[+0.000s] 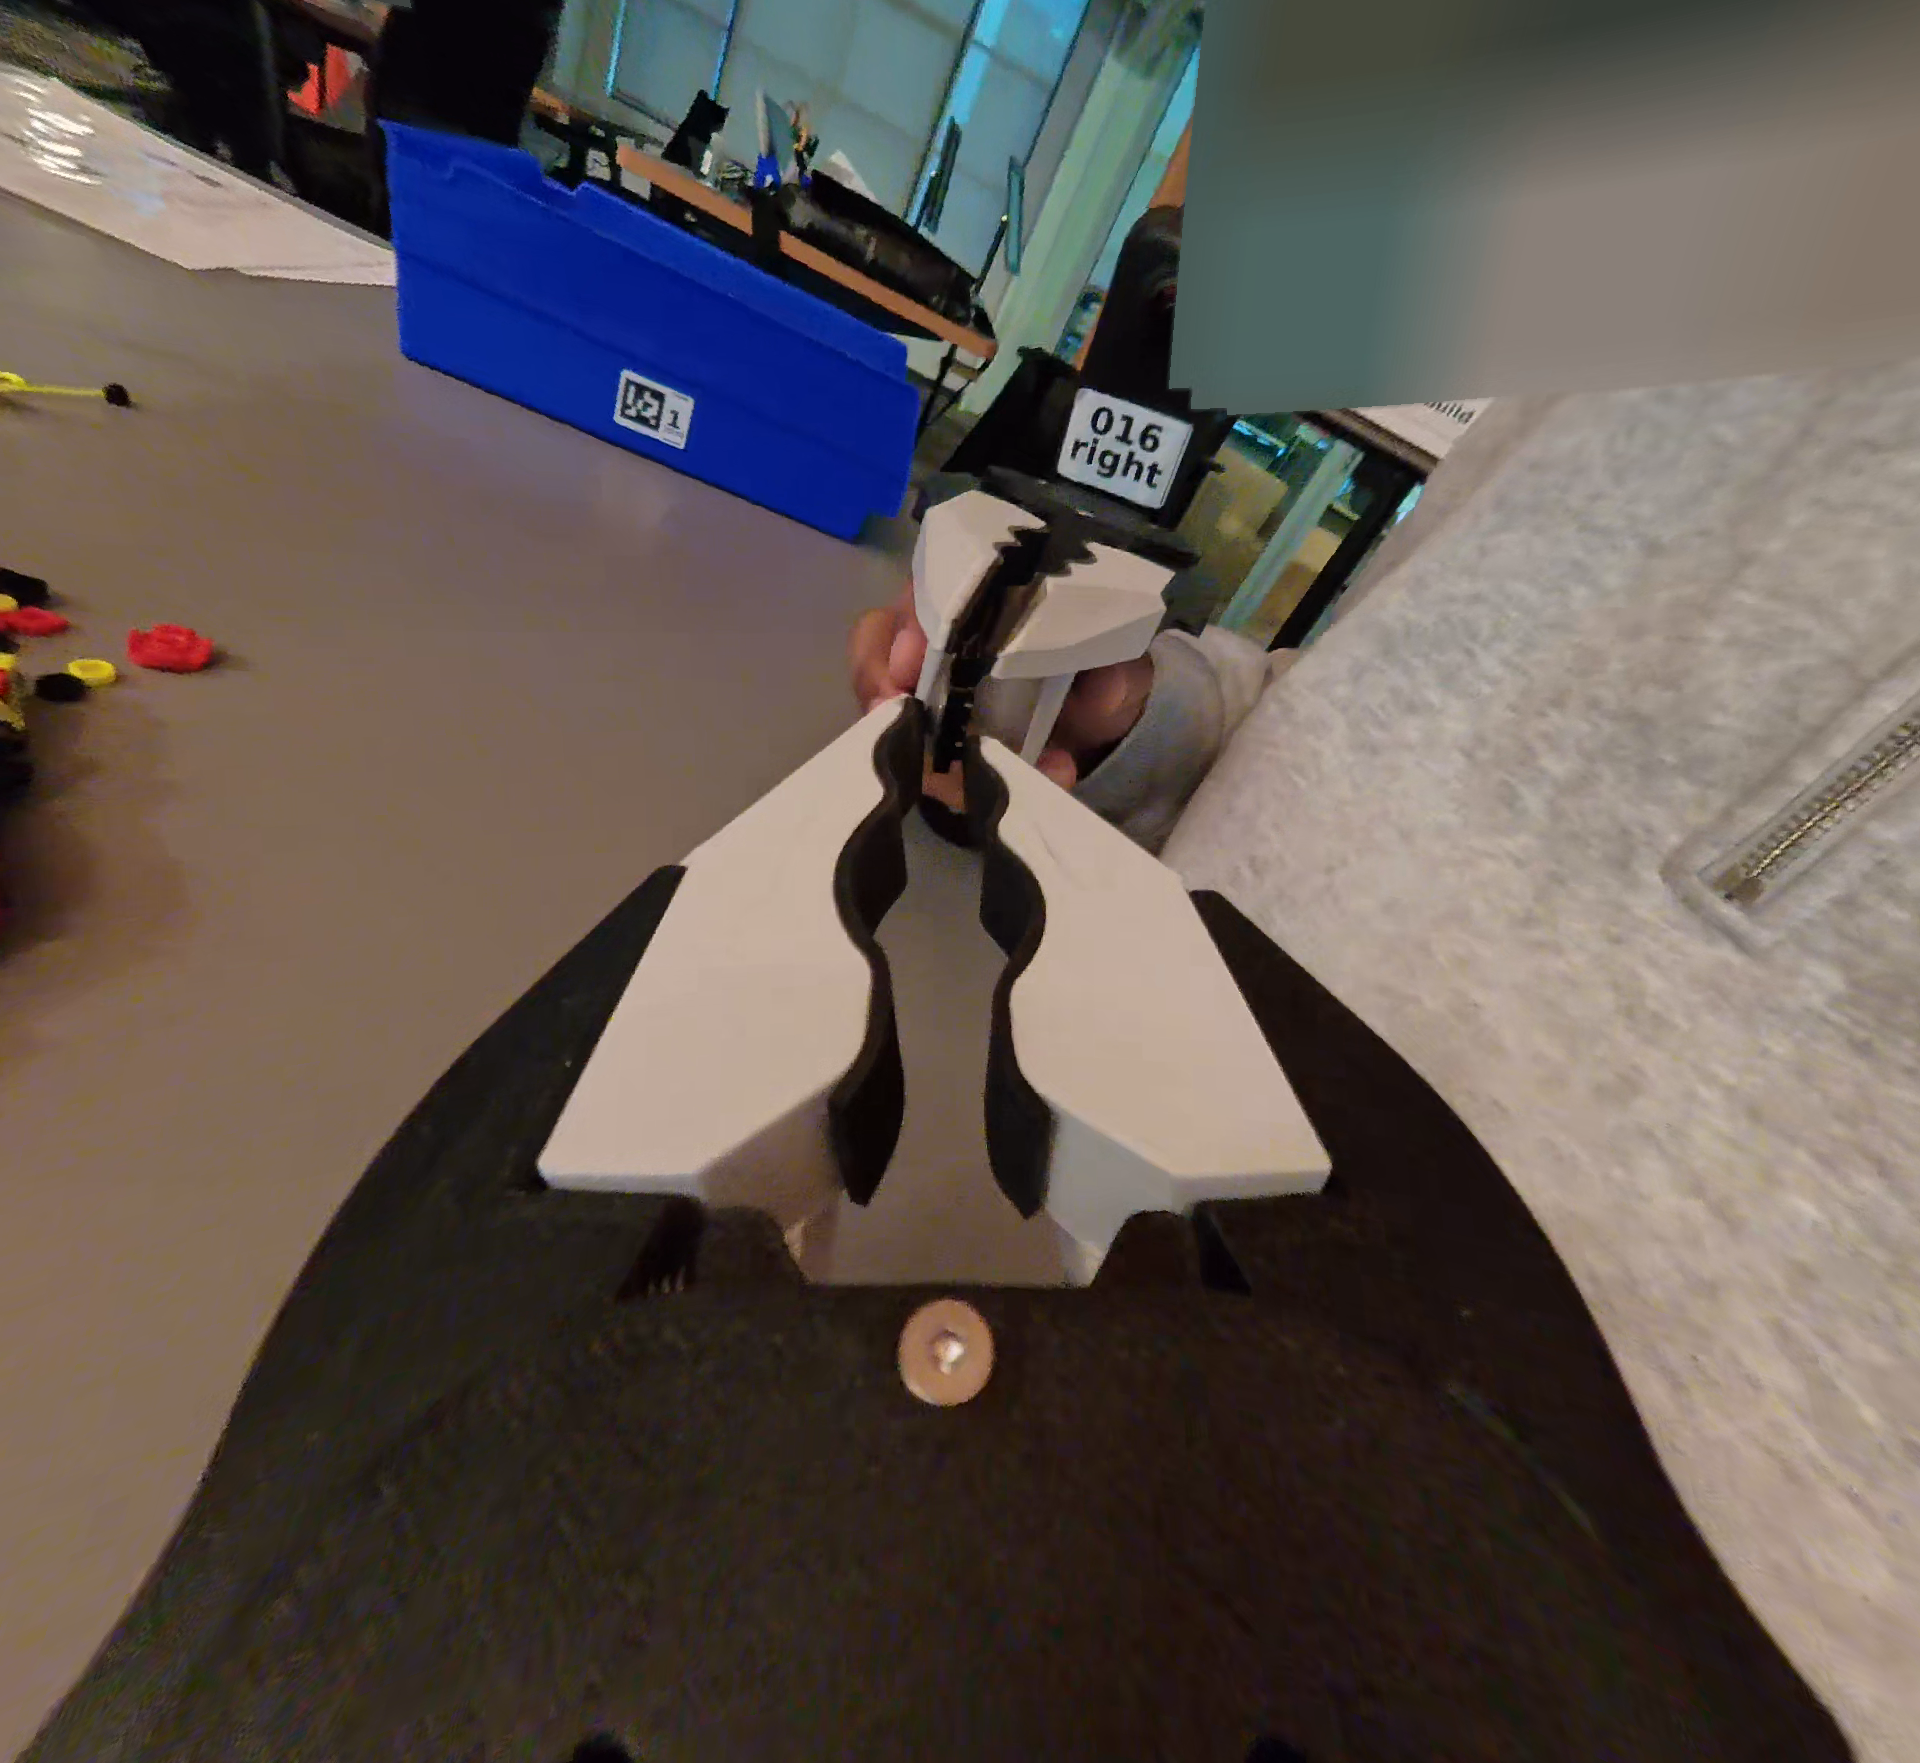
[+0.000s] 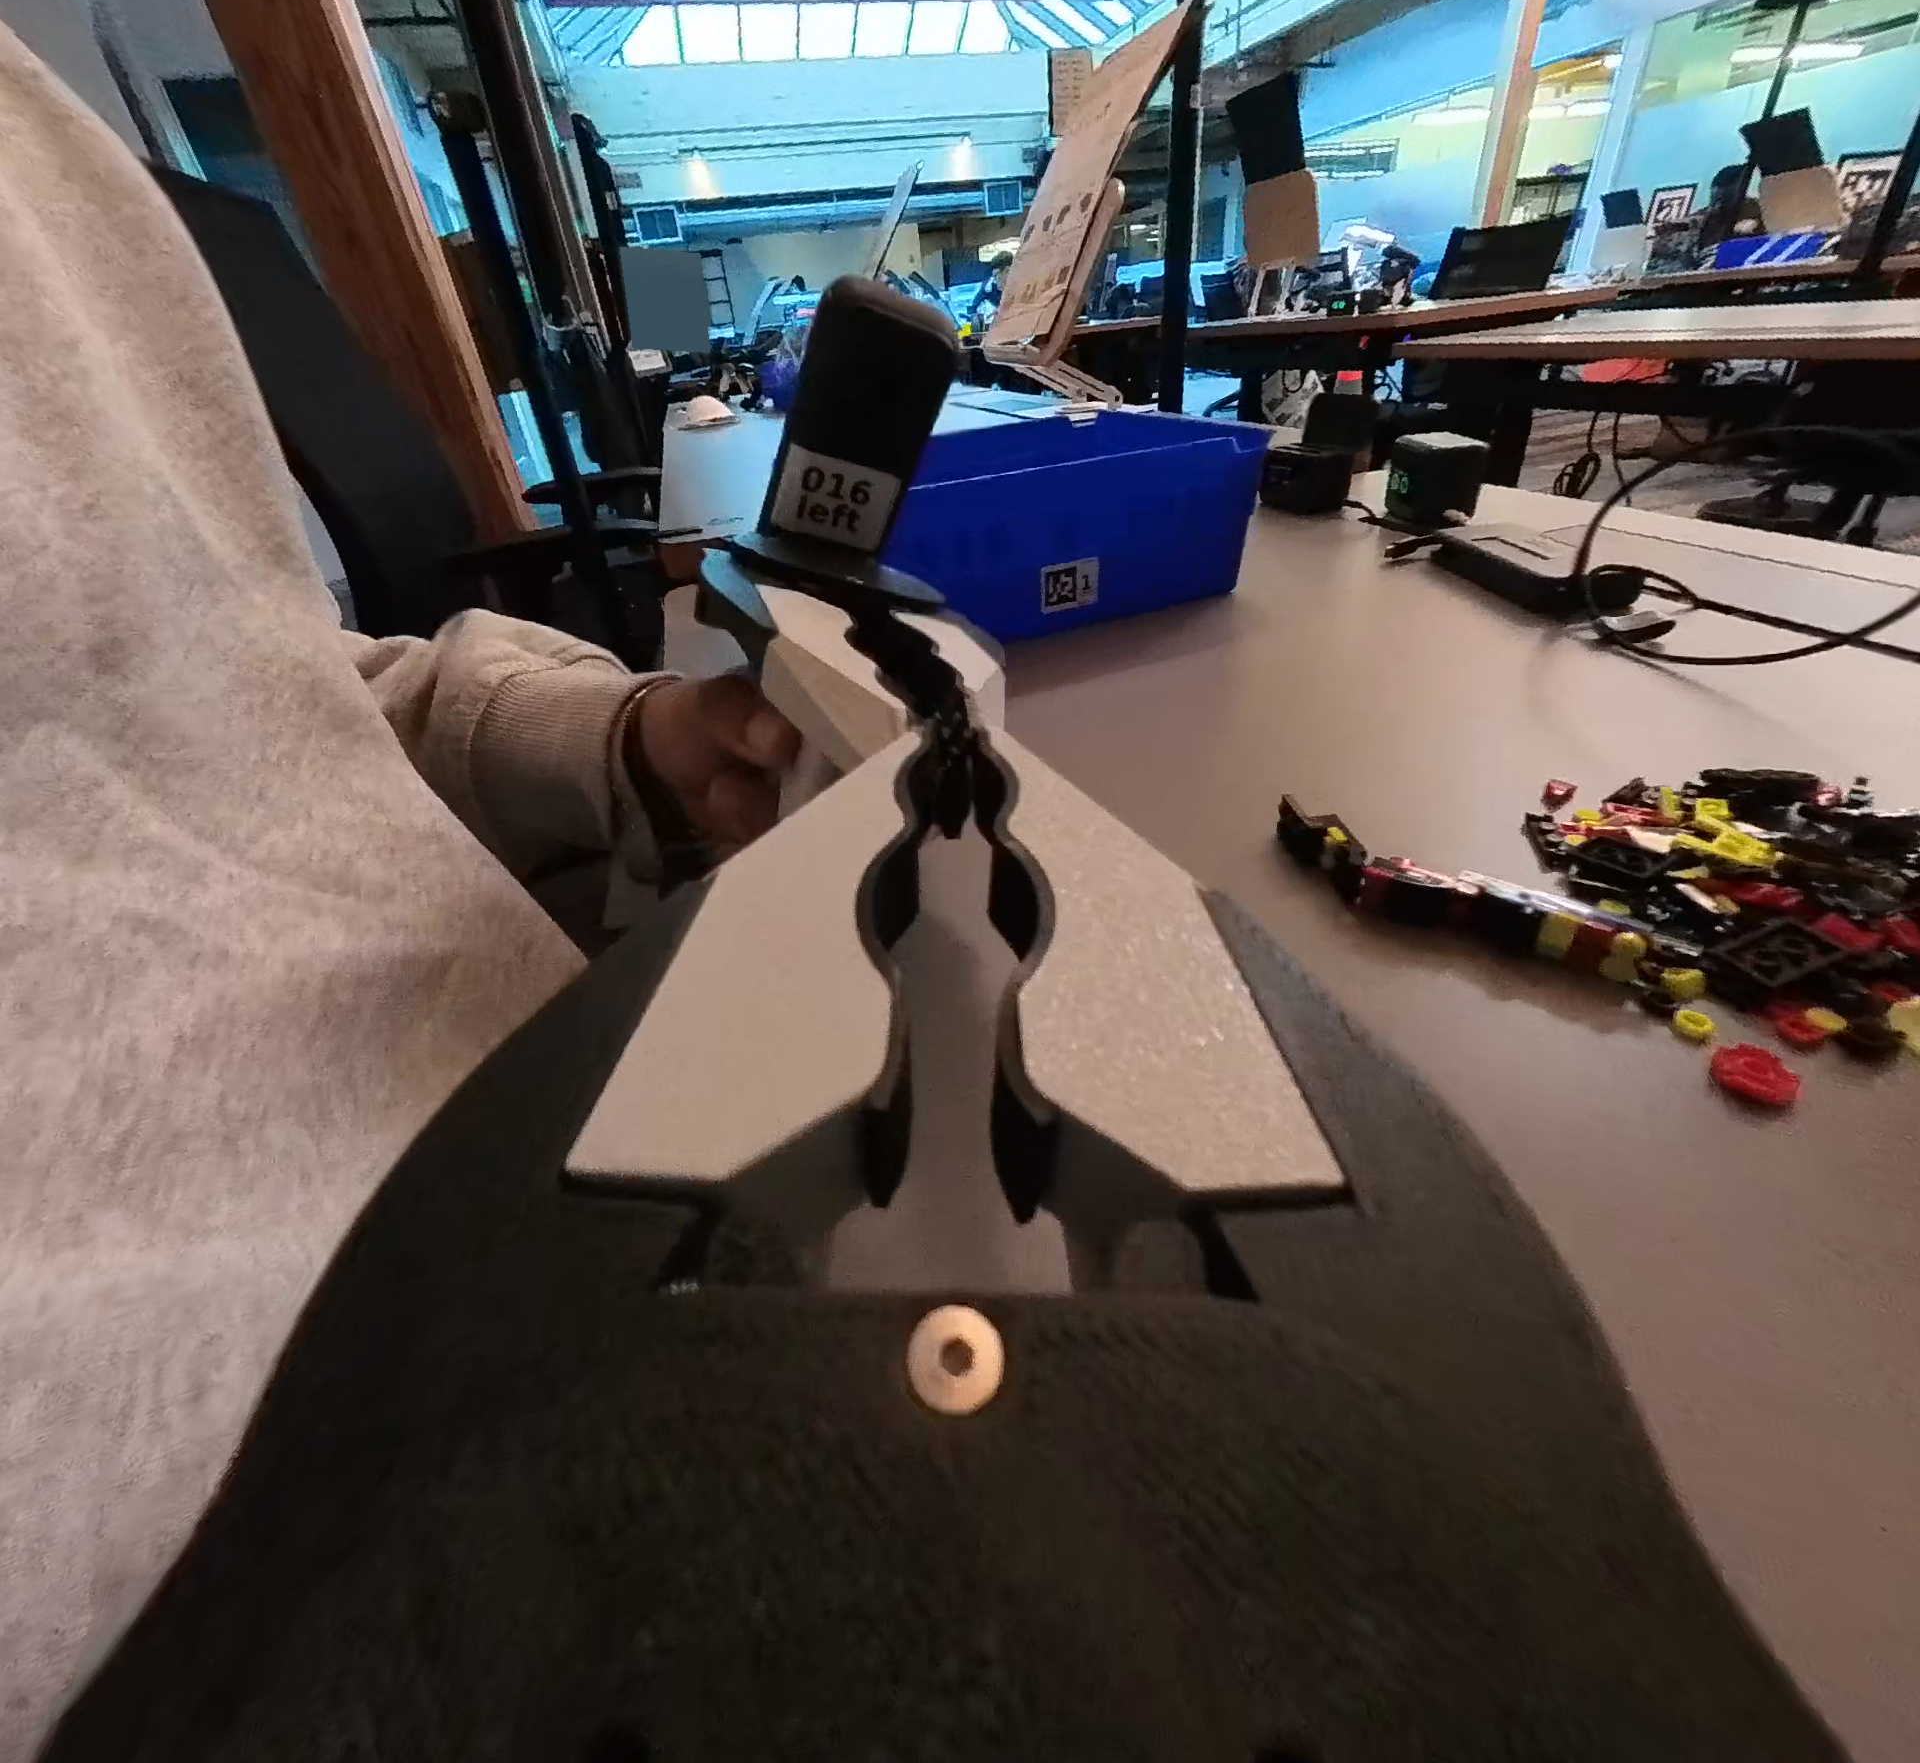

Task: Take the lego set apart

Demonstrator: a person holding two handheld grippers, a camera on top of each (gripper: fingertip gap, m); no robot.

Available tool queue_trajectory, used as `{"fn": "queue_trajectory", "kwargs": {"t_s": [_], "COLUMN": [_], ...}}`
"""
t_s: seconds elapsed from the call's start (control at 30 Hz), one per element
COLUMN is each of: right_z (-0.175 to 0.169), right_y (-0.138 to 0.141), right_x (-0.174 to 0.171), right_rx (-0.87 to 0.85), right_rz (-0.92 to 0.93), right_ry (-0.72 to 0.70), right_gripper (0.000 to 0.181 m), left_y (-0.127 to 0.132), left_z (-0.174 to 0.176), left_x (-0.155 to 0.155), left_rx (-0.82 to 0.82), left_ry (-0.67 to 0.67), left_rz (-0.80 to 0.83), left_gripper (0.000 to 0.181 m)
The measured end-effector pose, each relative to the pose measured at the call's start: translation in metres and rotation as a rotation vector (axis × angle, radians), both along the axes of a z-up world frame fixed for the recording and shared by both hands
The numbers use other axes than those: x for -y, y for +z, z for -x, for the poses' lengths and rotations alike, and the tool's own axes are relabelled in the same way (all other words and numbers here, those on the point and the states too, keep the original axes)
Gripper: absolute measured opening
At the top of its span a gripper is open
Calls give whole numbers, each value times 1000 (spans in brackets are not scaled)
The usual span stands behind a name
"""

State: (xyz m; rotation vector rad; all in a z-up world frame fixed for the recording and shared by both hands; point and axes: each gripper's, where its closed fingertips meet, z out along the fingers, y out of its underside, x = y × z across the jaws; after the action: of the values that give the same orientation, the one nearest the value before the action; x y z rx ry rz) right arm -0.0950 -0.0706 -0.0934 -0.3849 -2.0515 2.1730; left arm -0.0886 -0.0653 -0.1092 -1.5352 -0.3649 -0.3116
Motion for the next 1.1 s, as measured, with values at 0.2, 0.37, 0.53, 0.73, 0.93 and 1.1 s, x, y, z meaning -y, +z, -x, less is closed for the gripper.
{"fn": "queue_trajectory", "kwargs": {"t_s": [0.2,0.37,0.53,0.73,0.93,1.1], "right_z": [-2,-5,-6,-8,-10,-12], "right_y": [-2,-2,-3,-4,-4,-5], "right_x": [1,2,2,2,2,2], "right_rx": [-84,-89,-97,-91,-89,-85], "right_rz": [-41,-45,-51,-58,-61,-65], "right_ry": [-14,5,5,24,40,56], "right_gripper": [3,3,2,3,3,3], "left_y": [1,0,-1,-1,-2,-2], "left_z": [2,-2,-4,-8,-9,-11], "left_x": [2,3,3,3,4,5], "left_rx": [-6,7,13,17,4,4], "left_ry": [20,-17,-30,-56,-61,-74], "left_rz": [-6,0,5,7,18,19], "left_gripper": [5,5,5,10,8,7]}}
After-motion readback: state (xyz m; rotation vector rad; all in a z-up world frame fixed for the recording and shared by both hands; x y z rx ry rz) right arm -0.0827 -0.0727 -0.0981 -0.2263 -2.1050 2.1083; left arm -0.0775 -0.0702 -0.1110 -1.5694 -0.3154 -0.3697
